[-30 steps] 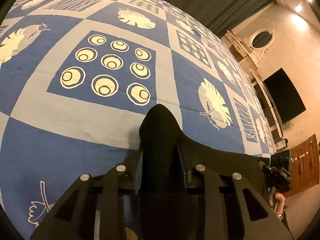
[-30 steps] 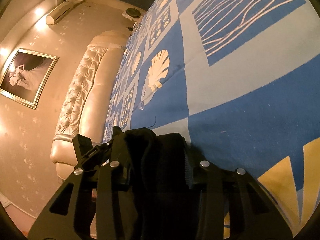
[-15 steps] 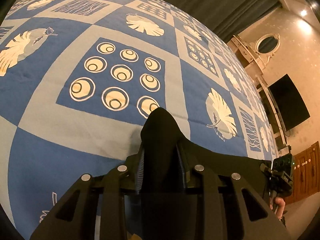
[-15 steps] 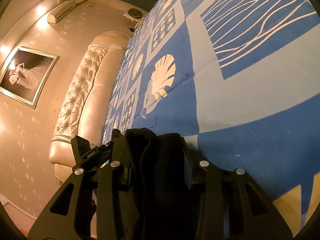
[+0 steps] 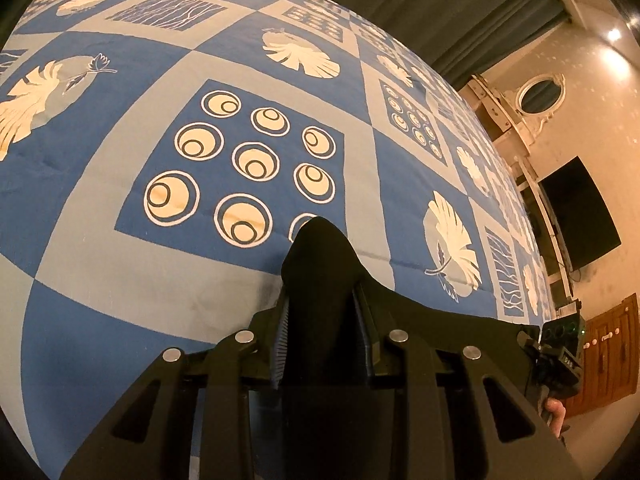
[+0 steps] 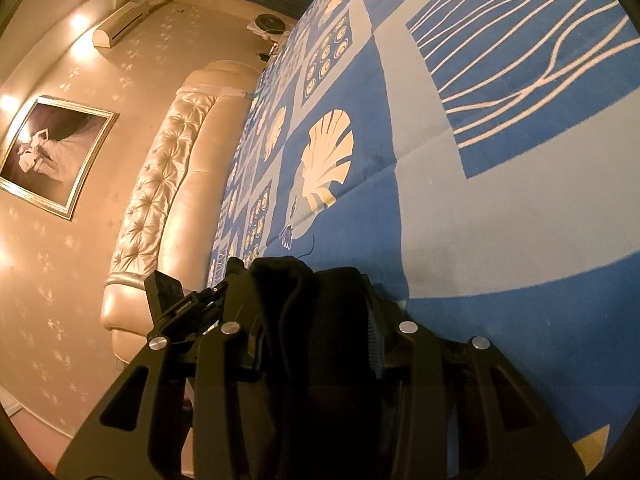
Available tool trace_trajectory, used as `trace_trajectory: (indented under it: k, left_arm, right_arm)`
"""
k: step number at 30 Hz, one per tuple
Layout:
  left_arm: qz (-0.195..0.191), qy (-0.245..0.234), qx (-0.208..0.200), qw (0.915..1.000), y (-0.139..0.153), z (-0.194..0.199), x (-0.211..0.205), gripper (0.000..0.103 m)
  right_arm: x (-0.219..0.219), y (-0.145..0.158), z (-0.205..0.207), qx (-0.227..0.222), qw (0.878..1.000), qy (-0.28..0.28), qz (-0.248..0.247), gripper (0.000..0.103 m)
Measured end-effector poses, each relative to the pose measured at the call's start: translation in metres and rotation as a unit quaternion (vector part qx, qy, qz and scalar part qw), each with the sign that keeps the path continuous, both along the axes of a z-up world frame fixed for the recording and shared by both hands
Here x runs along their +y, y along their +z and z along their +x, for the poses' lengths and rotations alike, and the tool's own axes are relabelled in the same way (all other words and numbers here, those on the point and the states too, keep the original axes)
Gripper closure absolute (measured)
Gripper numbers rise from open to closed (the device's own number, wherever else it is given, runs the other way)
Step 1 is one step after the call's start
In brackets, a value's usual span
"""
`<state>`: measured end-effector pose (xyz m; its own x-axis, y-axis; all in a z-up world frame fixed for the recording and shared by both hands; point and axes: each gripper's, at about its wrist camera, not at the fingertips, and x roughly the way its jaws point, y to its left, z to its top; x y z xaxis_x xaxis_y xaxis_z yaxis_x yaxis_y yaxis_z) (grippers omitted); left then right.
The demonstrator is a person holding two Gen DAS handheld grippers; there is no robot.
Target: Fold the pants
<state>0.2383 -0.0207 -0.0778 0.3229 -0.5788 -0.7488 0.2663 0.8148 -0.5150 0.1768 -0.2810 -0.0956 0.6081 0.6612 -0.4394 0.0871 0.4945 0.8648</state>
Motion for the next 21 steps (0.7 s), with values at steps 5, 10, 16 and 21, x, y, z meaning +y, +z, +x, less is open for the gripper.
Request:
trace_trajectory:
  k: [5, 10, 16, 21]
  left_arm:
    - [-0.009, 0.003, 0.008, 0.9999, -0.005, 0.006, 0.003, 0.074]
    - [-0.02, -0.013, 0.002, 0.9997, -0.008, 0.004, 0.004, 0.071]
    - [-0.06, -0.014, 0.008, 0.9981, -0.002, -0.024, 0.034, 0.053]
    - [-0.084, 0.009, 0.029, 0.996, -0.008, -0.071, 0.066, 0.044]
  right_arm:
    - [0.001, -0.005, 0.004, 0.002, 1.0, -0.003, 0.013, 0.067]
    - [-0.001, -0.01, 0.0, 0.004, 1.0, -0.001, 0.029, 0.065]
    - [-0.011, 0.005, -0.023, 0.008, 0.998, 0.001, 0.058, 0.033]
    - [-0.01, 0.008, -0.062, 0.031, 0.999, 0.016, 0.029, 0.03]
